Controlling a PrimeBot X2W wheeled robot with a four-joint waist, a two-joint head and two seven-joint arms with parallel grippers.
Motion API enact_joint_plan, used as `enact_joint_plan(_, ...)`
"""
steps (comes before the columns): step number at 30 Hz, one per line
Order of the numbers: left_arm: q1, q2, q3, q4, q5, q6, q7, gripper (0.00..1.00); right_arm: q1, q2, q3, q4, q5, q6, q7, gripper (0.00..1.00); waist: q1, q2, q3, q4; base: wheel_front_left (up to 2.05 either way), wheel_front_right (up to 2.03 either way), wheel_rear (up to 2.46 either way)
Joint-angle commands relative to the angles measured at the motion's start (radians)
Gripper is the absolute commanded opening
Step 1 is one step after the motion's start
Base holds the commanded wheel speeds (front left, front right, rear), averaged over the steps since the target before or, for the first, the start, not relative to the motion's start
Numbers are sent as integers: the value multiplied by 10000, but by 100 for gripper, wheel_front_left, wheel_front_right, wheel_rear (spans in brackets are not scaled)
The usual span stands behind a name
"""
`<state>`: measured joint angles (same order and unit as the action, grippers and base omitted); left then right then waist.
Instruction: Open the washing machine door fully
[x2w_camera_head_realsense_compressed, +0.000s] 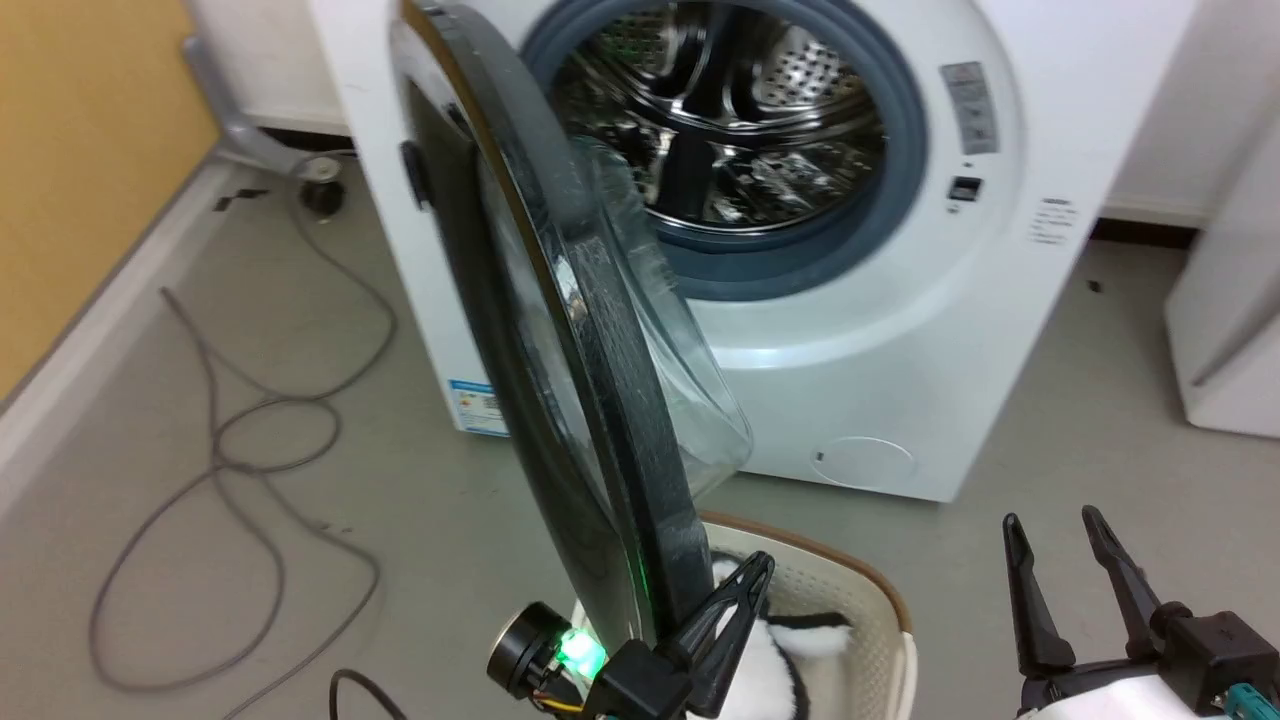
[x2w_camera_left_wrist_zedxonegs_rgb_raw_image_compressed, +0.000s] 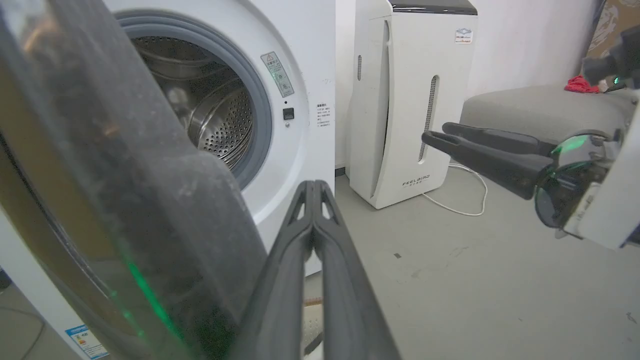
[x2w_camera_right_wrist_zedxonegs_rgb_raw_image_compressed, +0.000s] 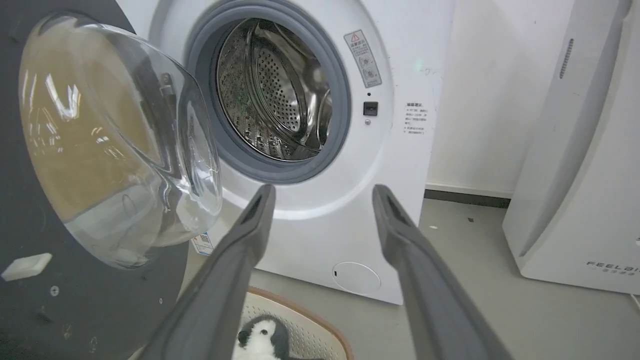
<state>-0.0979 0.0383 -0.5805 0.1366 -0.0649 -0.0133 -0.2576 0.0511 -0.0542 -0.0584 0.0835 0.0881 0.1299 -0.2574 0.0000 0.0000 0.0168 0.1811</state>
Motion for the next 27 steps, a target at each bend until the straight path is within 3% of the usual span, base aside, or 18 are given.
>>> enact_joint_plan(1,76,147,268,-111,-16,152,-42,0,33,39,-25,-44,54,8,-44,100,0,0,-48,392,0,0,0)
enact_joint_plan(13,688,191,171,-789,135,215,-42,0,75,39,40,-81,240,8,-44,100,0,0,-44,1820,0,0,0)
enact_joint_plan(27,1347,634,520,-1409,120,522,-42,0,59,39,92,-100,404,8,-44,100,0,0,167,3231,0,0,0)
